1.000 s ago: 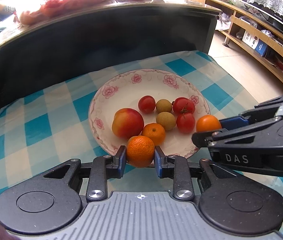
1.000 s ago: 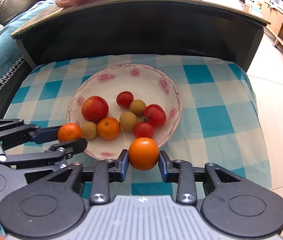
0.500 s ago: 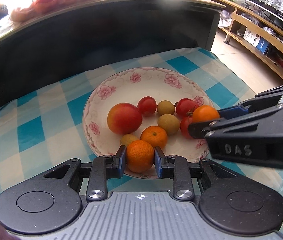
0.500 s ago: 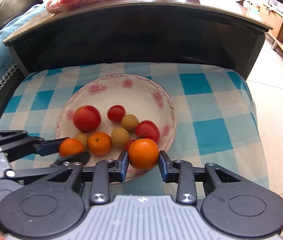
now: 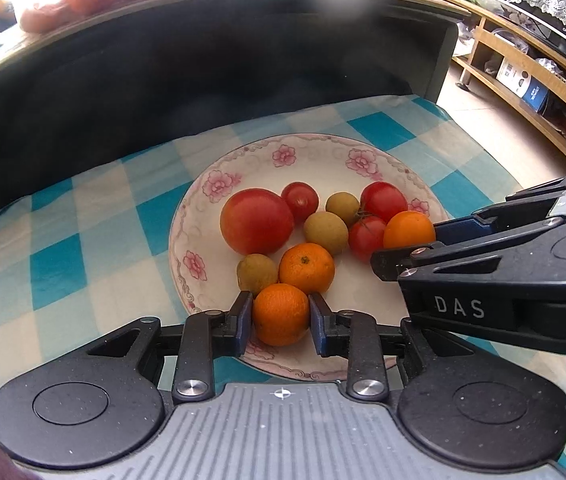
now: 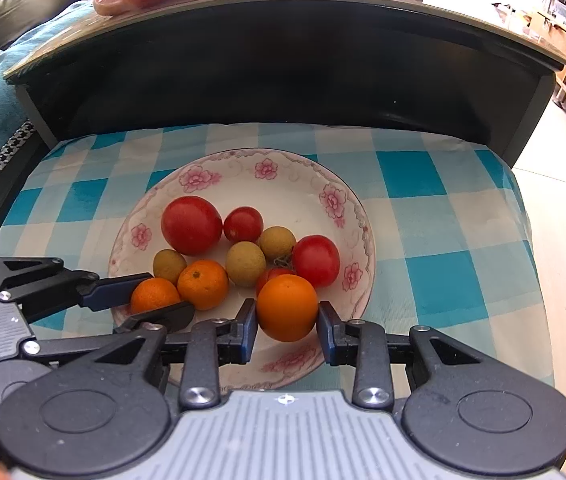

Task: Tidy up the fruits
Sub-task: 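Lower both mandarins into the bowl and open both grippers, then withdraw both open grippers up and away from the bowl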

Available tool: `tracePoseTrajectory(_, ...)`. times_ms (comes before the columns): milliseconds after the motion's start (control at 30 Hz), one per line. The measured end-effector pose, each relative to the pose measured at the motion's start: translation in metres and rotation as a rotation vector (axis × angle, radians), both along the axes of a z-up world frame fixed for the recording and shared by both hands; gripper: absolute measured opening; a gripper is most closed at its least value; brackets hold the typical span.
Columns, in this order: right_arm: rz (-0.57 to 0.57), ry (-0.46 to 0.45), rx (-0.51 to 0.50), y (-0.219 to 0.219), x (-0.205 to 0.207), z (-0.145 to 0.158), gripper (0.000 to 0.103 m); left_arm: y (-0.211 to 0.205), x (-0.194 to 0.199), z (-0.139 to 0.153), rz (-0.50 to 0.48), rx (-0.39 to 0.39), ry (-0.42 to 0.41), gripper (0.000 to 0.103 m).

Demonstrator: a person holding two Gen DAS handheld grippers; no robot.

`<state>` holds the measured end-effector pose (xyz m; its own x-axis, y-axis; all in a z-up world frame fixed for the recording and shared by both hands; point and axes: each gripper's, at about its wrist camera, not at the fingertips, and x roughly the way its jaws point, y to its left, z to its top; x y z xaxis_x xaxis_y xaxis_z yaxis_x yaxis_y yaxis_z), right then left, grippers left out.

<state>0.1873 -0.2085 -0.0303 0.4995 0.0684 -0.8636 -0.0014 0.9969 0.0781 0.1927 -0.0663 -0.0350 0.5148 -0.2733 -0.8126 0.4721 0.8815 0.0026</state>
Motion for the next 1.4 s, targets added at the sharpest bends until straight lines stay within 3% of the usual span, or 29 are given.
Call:
tracePoseTrajectory(333,-0.006,-0.018,-0.009,0.0,0.0,0.003,0.035,0.002,-0.003,0.005,0.016,0.003,-0.02,0.043)
tracePoseTrajectory(900,-0.053,-0.068,0.017,-0.008,-0.018,0.024,0.035,0.008,-0.013,0.023,0.059,0.011,-0.062,0.072)
tracePoseTrajectory(1400,-0.068,-0.055,0.005,-0.006,-0.048,0.03,0.036,0.009,-0.035,0.03,0.073,0.054,-0.104,0.081)
